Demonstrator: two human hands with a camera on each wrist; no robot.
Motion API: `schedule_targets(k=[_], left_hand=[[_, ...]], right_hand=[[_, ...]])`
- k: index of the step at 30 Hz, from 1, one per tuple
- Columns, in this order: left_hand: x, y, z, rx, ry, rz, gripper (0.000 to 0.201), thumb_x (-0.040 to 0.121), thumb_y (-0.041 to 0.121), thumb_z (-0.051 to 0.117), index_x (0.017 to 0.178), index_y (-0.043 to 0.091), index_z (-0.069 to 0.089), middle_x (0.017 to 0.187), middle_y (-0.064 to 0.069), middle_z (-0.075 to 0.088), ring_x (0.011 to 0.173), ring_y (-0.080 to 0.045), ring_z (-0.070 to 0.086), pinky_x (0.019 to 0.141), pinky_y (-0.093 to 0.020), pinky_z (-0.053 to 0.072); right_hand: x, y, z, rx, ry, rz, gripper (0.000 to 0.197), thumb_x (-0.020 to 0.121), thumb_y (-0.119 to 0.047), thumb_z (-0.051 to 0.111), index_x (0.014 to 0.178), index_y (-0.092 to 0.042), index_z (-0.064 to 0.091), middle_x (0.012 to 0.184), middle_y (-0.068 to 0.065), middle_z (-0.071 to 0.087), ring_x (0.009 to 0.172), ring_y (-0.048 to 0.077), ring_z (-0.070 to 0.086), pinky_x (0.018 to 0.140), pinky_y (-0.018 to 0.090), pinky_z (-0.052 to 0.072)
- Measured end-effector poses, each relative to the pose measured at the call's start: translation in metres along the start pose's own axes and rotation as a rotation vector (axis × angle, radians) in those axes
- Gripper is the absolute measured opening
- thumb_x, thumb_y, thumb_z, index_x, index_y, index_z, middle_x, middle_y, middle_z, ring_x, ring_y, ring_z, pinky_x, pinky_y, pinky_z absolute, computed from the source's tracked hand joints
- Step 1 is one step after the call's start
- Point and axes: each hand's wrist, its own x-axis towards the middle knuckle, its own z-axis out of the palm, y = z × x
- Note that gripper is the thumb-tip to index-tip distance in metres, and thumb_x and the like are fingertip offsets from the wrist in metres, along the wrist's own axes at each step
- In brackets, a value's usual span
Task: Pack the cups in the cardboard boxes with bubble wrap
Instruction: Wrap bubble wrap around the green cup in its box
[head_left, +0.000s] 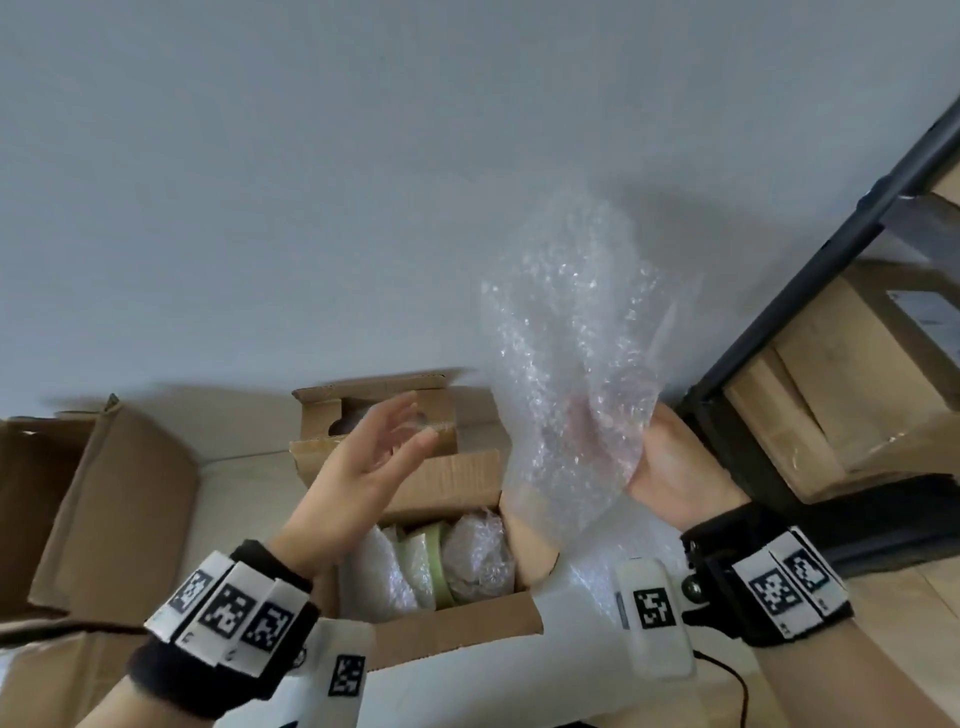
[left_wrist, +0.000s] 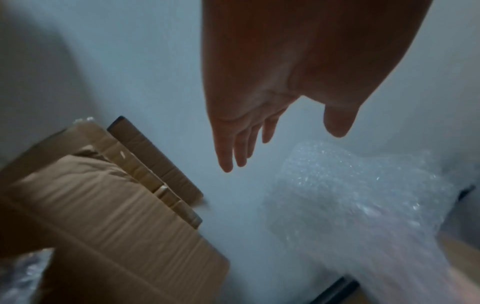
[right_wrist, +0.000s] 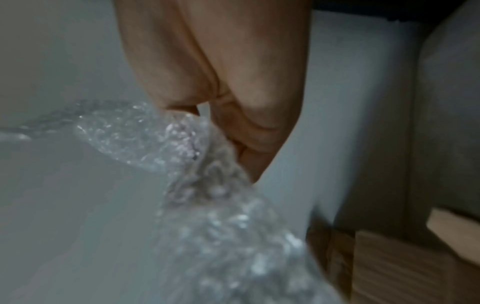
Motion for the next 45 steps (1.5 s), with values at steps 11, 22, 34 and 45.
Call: schedule_targets(k=[11, 22, 34, 45], left_hand=[[0.007, -0.006, -0.014, -0.363, 0.042, -0.118, 0.036, 0.066, 0.037, 0.076, 0.087, 0.008, 0.075, 0.092, -0.014, 0.073, 0.084, -0.026, 0.071, 0.07, -0.026, 0.056], [-0.006, -0.017, -0.043, -0.255, -0.046, -0.142, 0.029, 0.075, 0.04, 0.066, 0.095, 0.021, 0.075, 0.095, -0.017, 0.072, 0.087, -0.034, 0.069, 0.077, -0.036, 0.058], [-0.023, -0.008, -0.07, -0.328, -0.092, -0.116, 0.03, 0.076, 0.011, 0.044, 0.078, 0.014, 0.075, 0.088, -0.014, 0.067, 0.08, -0.032, 0.055, 0.062, -0.026, 0.049], [-0.005, 0.027, -0.067, 0.382, -0.232, -0.029, 0.051, 0.063, 0.061, 0.066, 0.108, 0.037, 0.065, 0.096, 0.009, 0.07, 0.091, -0.002, 0.065, 0.085, -0.025, 0.048]], right_hand=[[0.003, 0.03, 0.019, 0.222, -0.104, 0.42, 0.043, 0.095, -0.038, 0.045, 0.122, -0.01, 0.064, 0.125, 0.017, 0.062, 0.111, 0.027, 0.063, 0.082, 0.033, 0.056], [-0.002, 0.049, 0.012, -0.18, 0.079, 0.088, 0.03, 0.083, -0.017, 0.061, 0.109, -0.005, 0.067, 0.1, 0.015, 0.072, 0.094, 0.026, 0.069, 0.075, 0.028, 0.057], [-0.005, 0.04, 0.019, -0.17, -0.077, 0.043, 0.043, 0.093, -0.008, 0.033, 0.083, -0.011, 0.074, 0.09, 0.007, 0.071, 0.083, 0.022, 0.063, 0.076, 0.027, 0.051], [0.022, -0.011, 0.063, -1.022, -0.146, -0.54, 0.018, 0.081, -0.004, 0.072, 0.096, -0.008, 0.062, 0.088, -0.013, 0.062, 0.072, 0.001, 0.059, 0.069, 0.012, 0.044]])
